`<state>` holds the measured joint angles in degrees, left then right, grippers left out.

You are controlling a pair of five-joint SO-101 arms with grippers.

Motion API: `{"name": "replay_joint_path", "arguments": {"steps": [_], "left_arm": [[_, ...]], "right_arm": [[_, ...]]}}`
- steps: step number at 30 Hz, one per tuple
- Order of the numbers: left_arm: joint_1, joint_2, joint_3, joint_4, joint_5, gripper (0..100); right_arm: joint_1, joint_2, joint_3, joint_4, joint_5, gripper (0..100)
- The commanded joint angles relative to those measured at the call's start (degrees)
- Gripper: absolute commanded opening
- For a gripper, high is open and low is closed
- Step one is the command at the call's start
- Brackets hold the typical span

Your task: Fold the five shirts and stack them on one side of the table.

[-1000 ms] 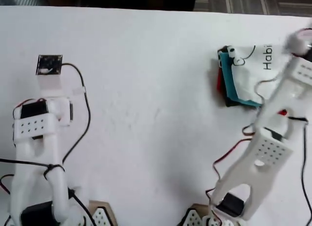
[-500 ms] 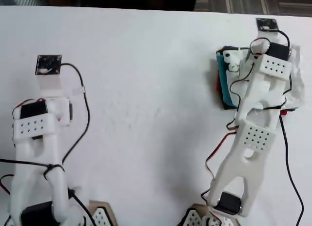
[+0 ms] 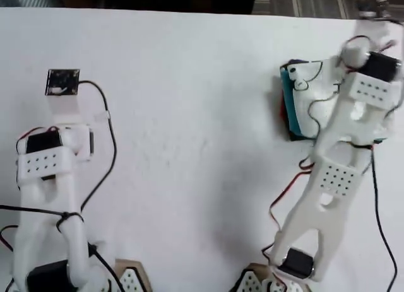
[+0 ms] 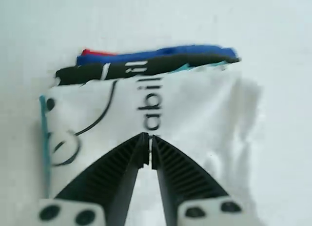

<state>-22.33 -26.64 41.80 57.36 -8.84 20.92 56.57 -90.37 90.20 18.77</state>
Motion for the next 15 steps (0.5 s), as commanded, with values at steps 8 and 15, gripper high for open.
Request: {"name": "replay_joint_path", "arguments": {"steps": [8, 15], "left_arm": [[-0.35, -1.67, -0.22, -0.88, -0.7, 3], [-0.35, -1.67, -0.22, -0.88, -0.7, 3]], "right_arm": [[6.73, 15.52, -2.64, -27.91, -9.05, 2.0], [6.81, 24.66, -2.46, -37.67, -8.7, 2.0]]}}
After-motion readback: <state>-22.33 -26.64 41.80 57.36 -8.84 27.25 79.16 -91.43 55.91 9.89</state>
